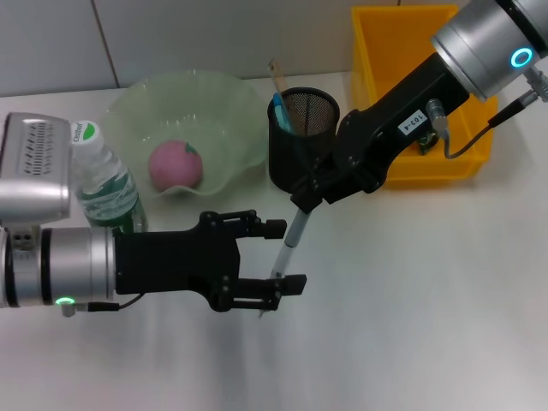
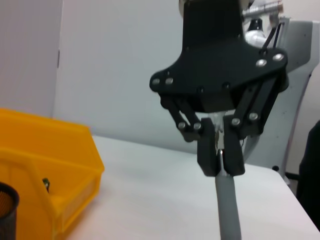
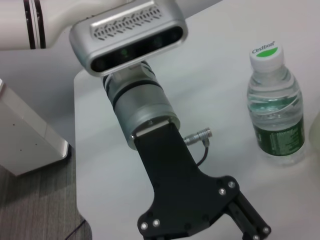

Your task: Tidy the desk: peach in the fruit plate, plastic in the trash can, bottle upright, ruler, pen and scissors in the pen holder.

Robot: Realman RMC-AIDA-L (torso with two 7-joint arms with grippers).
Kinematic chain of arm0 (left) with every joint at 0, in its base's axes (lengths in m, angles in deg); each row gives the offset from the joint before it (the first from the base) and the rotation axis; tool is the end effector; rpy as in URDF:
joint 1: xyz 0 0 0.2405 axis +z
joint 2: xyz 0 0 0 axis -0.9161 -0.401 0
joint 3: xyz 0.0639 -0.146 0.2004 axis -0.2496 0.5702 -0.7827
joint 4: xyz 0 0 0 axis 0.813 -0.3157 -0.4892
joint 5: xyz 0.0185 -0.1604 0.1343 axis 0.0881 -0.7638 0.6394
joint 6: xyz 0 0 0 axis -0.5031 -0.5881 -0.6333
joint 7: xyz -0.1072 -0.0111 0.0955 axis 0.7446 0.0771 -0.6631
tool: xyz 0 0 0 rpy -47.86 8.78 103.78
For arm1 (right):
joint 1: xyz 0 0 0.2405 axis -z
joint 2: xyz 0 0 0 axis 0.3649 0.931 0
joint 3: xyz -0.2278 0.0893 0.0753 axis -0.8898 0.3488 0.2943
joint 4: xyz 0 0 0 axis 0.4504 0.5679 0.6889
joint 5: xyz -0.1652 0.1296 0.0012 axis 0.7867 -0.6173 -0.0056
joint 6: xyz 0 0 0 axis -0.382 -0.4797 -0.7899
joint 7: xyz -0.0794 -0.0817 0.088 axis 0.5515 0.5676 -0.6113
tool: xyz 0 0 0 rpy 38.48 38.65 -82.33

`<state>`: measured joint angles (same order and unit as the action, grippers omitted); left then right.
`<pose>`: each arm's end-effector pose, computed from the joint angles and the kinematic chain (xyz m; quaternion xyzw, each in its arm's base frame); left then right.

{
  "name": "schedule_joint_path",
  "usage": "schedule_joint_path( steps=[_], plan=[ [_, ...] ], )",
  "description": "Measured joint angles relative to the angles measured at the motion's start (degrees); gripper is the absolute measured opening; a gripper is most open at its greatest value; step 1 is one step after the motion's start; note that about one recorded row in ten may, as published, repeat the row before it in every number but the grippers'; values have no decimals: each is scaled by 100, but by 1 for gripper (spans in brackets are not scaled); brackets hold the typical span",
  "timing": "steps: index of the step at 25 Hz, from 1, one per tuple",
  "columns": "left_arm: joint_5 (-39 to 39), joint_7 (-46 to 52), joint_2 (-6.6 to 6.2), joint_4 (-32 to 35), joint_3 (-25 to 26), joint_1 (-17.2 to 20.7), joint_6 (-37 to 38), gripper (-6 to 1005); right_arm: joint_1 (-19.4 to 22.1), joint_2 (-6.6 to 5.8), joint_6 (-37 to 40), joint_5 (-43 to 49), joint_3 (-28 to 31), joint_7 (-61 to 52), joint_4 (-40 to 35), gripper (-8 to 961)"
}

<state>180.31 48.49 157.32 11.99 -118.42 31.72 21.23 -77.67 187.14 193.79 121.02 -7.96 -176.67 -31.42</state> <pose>-0.2090 0.3176 -0.0611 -0.9602 -0.0996 -0.2606 0.0136 0.0974 0.3791 0.0349 0.9799 -0.1892 0.0100 0.0626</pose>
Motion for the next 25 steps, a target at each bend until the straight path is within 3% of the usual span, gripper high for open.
schedule_joint_path(
  steps=[10,17,25],
  plan=[
    [-16,23,0,16,-185,-40,-90,726,-29,22,-4,44,-112,-1,9,87],
    [-2,23,0,16,-186,-43,-88,585,-29,21,-6,56,-114,0,9,87],
    [1,23,0,40,-276,-71,-84,311,-25,18,-25,77,-165,0,9,88]
  ],
)
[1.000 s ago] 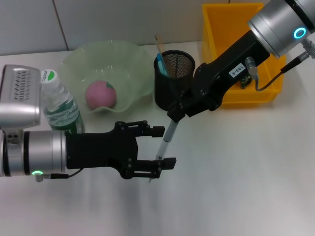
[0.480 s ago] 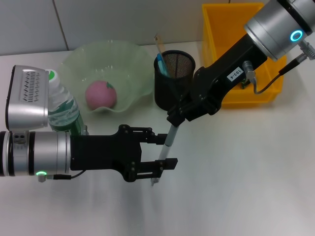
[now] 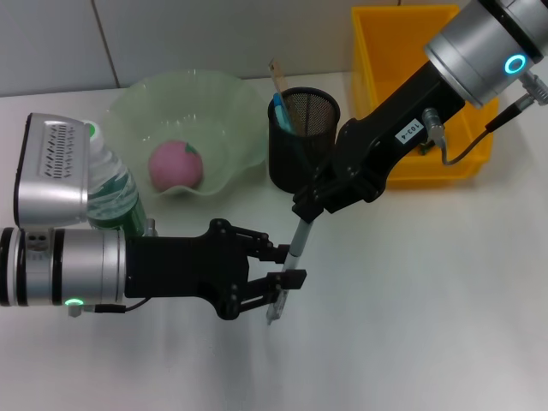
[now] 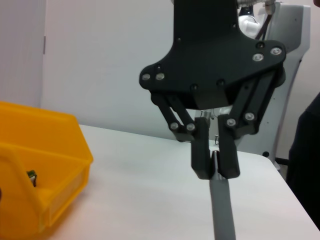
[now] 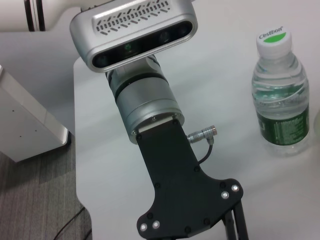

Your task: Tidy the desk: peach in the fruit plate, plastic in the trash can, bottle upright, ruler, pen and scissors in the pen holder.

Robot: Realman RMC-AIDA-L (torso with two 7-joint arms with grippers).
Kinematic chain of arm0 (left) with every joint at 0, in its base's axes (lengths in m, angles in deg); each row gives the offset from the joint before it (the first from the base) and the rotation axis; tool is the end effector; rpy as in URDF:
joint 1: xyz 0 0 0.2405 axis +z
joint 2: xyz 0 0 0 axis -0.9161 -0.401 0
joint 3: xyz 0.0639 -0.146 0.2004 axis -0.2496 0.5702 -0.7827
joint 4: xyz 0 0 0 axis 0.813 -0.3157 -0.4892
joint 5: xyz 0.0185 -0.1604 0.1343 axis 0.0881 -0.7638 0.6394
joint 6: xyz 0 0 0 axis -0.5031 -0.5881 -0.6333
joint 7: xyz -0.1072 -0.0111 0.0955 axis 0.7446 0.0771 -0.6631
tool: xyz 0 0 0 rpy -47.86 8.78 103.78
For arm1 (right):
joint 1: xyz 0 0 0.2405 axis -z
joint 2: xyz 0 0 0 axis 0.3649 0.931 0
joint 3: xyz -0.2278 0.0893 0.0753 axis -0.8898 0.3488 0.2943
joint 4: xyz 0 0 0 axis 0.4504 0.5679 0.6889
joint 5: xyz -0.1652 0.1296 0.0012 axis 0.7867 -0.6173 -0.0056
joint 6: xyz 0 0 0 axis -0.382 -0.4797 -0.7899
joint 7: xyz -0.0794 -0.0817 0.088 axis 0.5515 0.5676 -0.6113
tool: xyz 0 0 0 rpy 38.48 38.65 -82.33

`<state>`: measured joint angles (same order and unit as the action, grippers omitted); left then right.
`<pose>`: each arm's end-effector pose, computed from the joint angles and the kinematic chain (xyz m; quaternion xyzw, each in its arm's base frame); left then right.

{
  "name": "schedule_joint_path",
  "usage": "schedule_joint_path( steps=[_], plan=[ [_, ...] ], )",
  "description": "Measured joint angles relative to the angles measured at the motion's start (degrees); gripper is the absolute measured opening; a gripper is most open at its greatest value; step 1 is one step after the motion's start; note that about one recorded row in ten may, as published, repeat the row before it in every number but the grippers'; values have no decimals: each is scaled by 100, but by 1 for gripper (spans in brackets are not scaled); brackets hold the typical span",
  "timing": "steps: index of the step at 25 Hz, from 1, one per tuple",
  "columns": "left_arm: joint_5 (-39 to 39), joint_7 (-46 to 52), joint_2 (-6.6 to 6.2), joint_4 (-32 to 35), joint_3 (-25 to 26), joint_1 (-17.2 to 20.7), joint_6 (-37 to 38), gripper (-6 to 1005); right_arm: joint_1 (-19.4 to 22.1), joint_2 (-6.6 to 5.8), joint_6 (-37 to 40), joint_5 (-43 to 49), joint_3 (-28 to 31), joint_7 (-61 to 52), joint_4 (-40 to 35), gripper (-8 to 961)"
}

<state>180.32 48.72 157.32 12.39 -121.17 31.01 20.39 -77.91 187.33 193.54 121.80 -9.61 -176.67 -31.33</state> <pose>-0.2051 0.3171 -0.0667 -0.9658 -0.0872 -0.2443 0.0008 0.0974 0.3779 0.0300 0.9803 -0.1842 0.0274 0.0653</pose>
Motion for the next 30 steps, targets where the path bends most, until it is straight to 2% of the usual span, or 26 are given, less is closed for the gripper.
schedule_joint_path(
  steps=[22,30],
  plan=[
    [-32,-2,-1,52,-59,-4,-131,157,-71,-2,-15,28,-19,-38,8,82],
    [-56,-1,0,64,-9,17,-116,156,-83,5,-74,63,16,-155,-7,92]
  ],
)
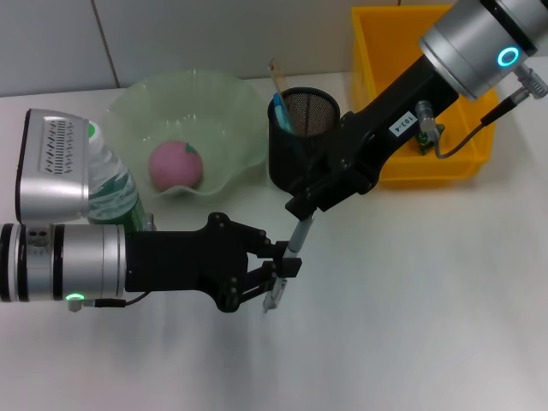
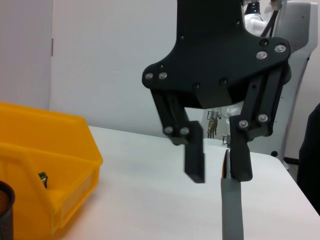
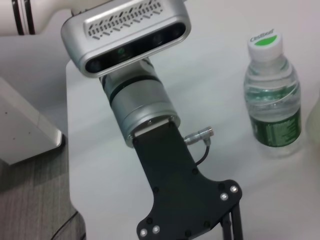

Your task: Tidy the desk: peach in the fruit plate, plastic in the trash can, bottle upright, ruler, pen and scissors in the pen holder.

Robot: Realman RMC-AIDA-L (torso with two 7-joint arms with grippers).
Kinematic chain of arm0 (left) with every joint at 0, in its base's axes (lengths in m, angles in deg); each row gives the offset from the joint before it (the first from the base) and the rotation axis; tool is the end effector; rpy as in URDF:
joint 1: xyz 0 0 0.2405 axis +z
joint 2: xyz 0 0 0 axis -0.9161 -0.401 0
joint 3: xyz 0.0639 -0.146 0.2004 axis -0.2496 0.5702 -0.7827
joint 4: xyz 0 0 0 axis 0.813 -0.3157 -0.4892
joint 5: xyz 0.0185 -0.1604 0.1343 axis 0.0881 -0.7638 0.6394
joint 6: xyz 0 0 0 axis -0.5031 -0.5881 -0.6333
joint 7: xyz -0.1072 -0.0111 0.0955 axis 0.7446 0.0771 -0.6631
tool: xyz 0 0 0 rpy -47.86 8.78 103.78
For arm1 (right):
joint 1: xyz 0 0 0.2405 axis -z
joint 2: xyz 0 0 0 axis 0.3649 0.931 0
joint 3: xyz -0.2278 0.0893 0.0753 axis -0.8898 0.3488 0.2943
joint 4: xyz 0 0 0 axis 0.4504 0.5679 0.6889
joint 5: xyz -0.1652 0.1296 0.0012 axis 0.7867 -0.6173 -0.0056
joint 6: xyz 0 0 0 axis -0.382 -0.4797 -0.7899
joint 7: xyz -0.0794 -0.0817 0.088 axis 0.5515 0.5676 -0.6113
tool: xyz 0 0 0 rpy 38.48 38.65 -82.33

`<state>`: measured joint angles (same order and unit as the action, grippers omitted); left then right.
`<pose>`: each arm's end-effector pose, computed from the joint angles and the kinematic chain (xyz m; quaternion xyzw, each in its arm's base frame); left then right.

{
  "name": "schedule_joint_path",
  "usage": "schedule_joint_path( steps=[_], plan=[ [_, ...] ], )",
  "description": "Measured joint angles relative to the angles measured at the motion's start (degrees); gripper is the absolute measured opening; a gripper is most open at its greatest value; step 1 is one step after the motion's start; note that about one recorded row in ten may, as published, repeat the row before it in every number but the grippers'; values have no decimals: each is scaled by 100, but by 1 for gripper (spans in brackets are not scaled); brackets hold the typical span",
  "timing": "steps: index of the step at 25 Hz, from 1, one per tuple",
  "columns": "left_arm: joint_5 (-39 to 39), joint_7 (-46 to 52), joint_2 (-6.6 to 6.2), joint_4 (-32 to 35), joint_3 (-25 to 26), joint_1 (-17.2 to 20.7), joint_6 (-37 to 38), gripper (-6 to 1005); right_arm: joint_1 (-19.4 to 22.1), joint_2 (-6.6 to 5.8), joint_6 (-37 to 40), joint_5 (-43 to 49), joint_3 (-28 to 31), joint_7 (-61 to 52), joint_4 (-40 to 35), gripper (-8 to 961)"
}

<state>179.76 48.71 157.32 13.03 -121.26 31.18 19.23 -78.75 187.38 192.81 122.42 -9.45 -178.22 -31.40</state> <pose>-0.2047 0.3209 -0.0657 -0.9658 -0.0862 -0.2440 0.0133 0.0927 0.3815 0.0299 0.9794 -0.1917 0.0299 0.0564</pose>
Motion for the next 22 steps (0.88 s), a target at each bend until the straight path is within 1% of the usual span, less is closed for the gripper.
schedule_joint_path(
  steps=[1,6,9,10,11,13,14,15,16,18,19,20,21,22],
  plan=[
    [0,0,0,0,1,1,-2,156,4,1,-13,-7,8,0,-8,94],
    [-11,1,-1,-4,2,9,6,155,61,15,-123,-124,132,1,-183,246],
    [-205,-2,-1,-19,-21,78,76,154,245,56,-156,-370,421,125,-417,341],
    [-420,-25,-2,-24,-39,197,154,154,459,79,-152,-688,564,271,-606,374],
    [-420,-25,-2,-24,-39,197,154,154,459,79,-152,-688,564,271,-606,406],
    [-643,-48,-2,-24,-41,315,249,154,777,95,-148,-1143,604,460,-793,470],
    [-844,-52,-1,-39,-41,397,334,154,937,99,-154,-1369,611,573,-840,480],
    [-1057,-53,-1,-81,-42,481,434,153,1219,101,-160,-1757,630,779,-869,491],
    [-1057,-53,-1,-81,-42,481,434,153,1219,101,-160,-1757,630,779,-869,501],
    [-1315,-39,0,-136,-43,590,534,153,1524,124,-162,-2094,643,1028,-856,522],
    [-1507,-17,5,-190,-43,662,569,154,1675,151,-159,-2209,646,1192,-847,533],
    [-1592,-8,9,-234,-43,691,589,154,2056,237,-161,-2474,654,1634,-828,543],
    [-1769,4,12,-332,-42,732,622,155,2056,237,-161,-2474,654,1634,-828,543],
    [-1904,6,13,-442,-43,741,662,155,2285,295,-167,-2628,672,1910,-804,543]
  ],
)
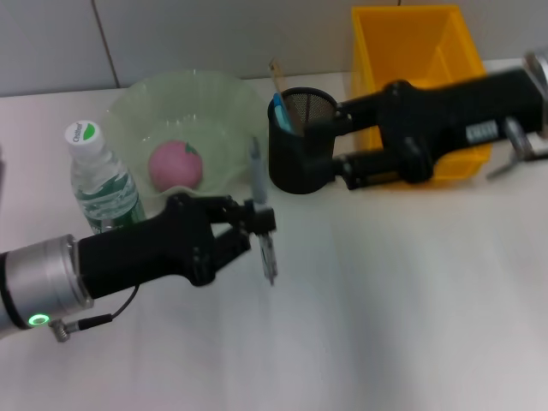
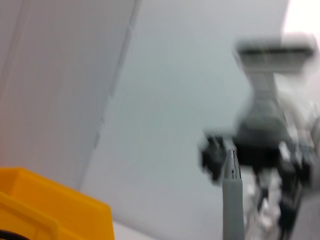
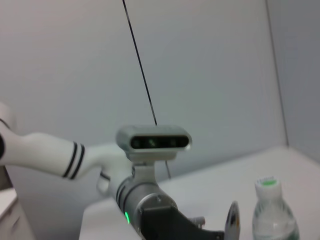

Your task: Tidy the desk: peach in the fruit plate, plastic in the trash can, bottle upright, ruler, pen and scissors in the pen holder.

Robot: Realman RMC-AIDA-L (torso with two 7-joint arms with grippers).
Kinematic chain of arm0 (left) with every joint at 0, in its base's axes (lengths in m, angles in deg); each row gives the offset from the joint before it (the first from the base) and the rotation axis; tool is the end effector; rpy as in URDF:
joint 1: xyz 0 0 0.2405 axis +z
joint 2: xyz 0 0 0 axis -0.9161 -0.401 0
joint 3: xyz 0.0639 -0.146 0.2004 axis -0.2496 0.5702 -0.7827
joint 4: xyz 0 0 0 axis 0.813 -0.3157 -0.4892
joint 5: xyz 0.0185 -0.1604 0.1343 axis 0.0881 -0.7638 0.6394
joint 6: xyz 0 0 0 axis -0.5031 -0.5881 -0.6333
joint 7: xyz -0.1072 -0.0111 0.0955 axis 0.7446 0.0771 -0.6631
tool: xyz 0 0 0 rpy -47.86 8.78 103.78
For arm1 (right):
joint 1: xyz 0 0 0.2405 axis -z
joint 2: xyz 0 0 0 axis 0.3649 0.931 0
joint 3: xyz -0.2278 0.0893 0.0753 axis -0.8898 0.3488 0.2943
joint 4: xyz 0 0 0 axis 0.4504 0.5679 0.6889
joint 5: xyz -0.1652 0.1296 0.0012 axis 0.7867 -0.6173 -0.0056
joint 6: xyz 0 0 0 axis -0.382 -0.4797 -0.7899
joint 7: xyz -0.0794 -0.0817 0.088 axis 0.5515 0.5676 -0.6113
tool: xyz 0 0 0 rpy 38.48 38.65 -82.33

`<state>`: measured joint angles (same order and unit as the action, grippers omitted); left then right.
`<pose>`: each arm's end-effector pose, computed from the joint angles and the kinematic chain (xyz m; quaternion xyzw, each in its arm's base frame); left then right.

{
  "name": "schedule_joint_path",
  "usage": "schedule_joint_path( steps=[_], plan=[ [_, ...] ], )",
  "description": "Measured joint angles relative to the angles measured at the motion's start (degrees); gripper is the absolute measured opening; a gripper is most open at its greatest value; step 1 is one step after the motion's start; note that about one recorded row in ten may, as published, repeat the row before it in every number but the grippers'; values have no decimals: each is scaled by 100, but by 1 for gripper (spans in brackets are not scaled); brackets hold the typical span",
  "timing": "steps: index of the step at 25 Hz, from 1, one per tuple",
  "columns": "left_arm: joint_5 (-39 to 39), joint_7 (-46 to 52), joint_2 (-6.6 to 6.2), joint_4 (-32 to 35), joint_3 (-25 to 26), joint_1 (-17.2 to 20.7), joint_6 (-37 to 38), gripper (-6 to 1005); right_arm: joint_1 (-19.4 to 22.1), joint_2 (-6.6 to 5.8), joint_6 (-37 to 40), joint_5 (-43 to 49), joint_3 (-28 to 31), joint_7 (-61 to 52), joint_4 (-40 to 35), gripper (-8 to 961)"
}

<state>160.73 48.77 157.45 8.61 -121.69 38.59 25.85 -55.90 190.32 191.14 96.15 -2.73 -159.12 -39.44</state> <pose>-0.2180 0.2970 -0.0450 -0.8950 -0.1859 -0.4027 0.0471 0.1548 0.3368 0.0621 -0.9594 0.1262 0.2521 0.0101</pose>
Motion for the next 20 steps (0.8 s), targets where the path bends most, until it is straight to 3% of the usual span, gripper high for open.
schedule_joint_path(
  steps=[3,4,5,12,19,20],
  plan=[
    [-632,54,-4,-508,0,15,237,156,749,147,27,-696,88,1228,451,544],
    [-632,54,-4,-508,0,15,237,157,749,147,27,-696,88,1228,451,544],
    [-886,71,3,-710,0,19,312,157,936,128,117,-973,99,1752,948,544],
    [-1688,197,16,-1386,0,-52,509,160,1181,36,463,-1242,223,3292,2344,543],
    [-2003,382,20,-1704,0,-160,551,163,1321,132,407,-1239,285,5345,3446,543],
    [-2218,433,21,-2091,23,-307,626,163,1333,147,388,-1250,304,5668,3594,543]
  ],
)
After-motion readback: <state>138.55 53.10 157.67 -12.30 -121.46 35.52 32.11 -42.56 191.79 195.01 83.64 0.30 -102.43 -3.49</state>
